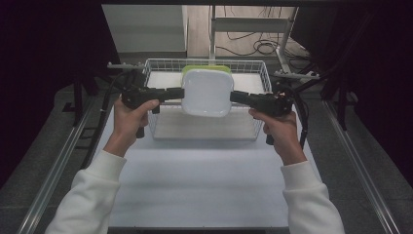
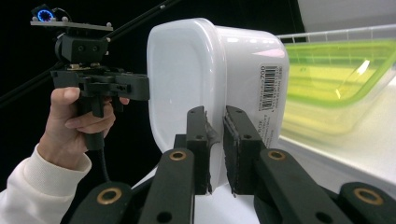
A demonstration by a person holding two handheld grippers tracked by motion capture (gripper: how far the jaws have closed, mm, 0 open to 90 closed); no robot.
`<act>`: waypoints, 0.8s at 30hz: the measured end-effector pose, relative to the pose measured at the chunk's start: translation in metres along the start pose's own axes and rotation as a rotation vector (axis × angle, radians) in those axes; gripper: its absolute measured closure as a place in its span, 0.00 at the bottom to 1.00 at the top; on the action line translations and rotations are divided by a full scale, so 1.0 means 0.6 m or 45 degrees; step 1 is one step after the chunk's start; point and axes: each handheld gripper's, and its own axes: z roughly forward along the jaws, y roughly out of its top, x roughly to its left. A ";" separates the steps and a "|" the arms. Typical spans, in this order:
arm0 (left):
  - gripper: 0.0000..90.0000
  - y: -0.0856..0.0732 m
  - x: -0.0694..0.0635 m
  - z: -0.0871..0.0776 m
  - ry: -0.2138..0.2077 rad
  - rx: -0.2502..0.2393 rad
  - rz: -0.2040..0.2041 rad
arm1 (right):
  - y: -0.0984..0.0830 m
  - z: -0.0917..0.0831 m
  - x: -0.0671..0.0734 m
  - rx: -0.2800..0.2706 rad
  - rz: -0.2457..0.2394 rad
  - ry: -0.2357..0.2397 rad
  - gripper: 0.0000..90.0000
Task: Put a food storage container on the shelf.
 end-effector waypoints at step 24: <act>0.90 0.099 0.086 0.042 -0.008 -0.004 -0.162 | 0.107 0.052 -0.083 0.048 0.156 0.006 0.89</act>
